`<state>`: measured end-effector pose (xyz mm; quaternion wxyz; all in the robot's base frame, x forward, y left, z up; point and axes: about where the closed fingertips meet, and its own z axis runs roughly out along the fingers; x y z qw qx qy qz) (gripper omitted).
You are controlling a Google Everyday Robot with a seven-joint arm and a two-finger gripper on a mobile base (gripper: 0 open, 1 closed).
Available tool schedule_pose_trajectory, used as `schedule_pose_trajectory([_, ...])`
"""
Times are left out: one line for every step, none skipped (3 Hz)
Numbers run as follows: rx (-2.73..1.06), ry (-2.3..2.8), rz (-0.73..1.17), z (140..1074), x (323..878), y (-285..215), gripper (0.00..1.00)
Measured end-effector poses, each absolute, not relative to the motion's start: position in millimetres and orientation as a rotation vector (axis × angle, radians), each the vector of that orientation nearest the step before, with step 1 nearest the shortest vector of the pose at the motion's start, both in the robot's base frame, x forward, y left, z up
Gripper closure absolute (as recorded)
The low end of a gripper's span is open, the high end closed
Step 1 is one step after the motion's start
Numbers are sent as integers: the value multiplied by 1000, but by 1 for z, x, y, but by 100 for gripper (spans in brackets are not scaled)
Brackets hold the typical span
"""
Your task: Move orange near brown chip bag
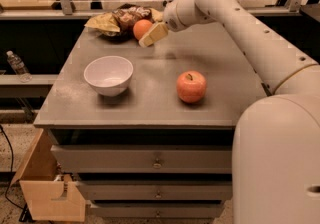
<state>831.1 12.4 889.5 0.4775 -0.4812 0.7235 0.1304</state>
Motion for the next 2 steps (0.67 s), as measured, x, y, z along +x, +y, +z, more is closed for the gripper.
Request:
schedule_pose_trajectory([-1116,1796,298,899,804,-24,0])
schedule_pose_trajectory([-1127,1809,304,889,802,-23,0])
